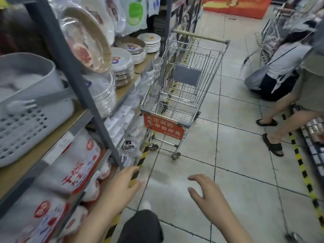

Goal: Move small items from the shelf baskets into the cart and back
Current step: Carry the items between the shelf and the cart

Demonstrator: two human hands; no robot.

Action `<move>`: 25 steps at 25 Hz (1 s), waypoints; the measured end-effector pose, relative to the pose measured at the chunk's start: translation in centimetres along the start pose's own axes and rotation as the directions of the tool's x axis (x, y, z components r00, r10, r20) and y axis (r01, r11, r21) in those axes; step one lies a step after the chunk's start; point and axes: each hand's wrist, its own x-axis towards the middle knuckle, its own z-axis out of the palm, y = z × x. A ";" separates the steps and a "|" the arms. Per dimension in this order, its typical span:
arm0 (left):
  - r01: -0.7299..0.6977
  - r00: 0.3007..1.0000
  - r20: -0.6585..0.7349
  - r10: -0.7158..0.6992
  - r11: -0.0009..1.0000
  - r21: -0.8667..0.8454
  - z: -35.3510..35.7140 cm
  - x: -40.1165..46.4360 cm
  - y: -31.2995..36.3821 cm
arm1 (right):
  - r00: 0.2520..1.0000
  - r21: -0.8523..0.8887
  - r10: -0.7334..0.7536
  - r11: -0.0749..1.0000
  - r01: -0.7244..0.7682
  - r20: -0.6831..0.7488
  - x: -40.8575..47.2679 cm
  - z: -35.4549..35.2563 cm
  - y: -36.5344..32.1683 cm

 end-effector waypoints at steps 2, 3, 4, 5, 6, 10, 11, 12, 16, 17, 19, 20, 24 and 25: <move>0.042 0.999 -0.017 -0.042 0.999 0.001 -0.5 4.5 -0.1 | 0.998 0.004 -0.042 0.999 0.042 0.041 5.7 -0.5 -0.5; 0.058 0.998 -0.037 -0.059 0.998 -0.009 -0.8 6.9 -0.1 | 0.997 0.004 -0.065 0.998 0.065 0.047 8.8 -0.9 -0.9; 0.068 0.996 -0.053 -0.069 0.998 -0.017 -1.2 9.4 0.0 | 0.995 0.001 -0.088 0.996 0.088 0.050 11.8 -1.4 -1.2; 0.077 0.996 -0.053 -0.078 0.997 -0.023 -1.6 12.1 0.2 | 0.993 -0.002 -0.103 0.995 0.104 0.053 14.8 -2.0 -1.5; 0.083 0.996 -0.041 -0.083 0.996 -0.025 -2.0 14.8 0.4 | 0.993 -0.007 -0.109 0.994 0.109 0.054 17.4 -2.7 -1.5; 0.043 0.999 0.000 -0.043 0.997 -0.067 -3.7 26.3 3.1 | 0.999 0.004 -0.027 1.000 0.027 0.019 26.5 -6.1 1.0; 0.005 1.000 0.004 -0.004 0.998 -0.062 -3.9 29.0 4.2 | 1.000 0.006 0.002 1.000 -0.002 0.018 28.2 -6.9 2.1; -0.033 0.999 0.007 0.033 0.998 -0.053 -4.2 31.9 5.3 | 0.999 0.012 0.038 0.999 -0.039 0.024 30.0 -7.6 3.4; -0.052 0.998 0.025 0.052 0.999 -0.001 -4.4 39.9 8.1 | 0.984 0.061 0.166 0.983 -0.171 0.068 35.8 -10.5 7.7; -0.026 0.999 0.020 0.026 1.000 -0.005 -4.3 42.1 8.1 | 0.981 0.061 0.178 0.981 -0.183 0.082 38.1 -11.1 8.8; 0.041 0.999 -0.004 -0.041 0.999 -0.015 -4.0 46.2 7.2 | 0.980 0.045 0.152 0.986 -0.158 0.126 43.1 -12.1 10.3; 0.094 0.995 -0.033 -0.095 0.995 -0.017 -3.8 48.4 6.4 | 0.980 0.035 0.123 0.991 -0.130 0.158 46.1 -12.4 11.0; 0.335 0.929 -0.162 -0.332 0.942 -0.010 -2.1 55.8 3.6 | 0.936 0.008 0.044 0.999 -0.049 0.348 59.3 -11.3 13.1; 0.389 0.905 -0.191 -0.380 0.921 0.008 -1.5 57.5 3.0 | 0.918 0.010 0.048 0.998 -0.057 0.394 62.7 -10.5 13.7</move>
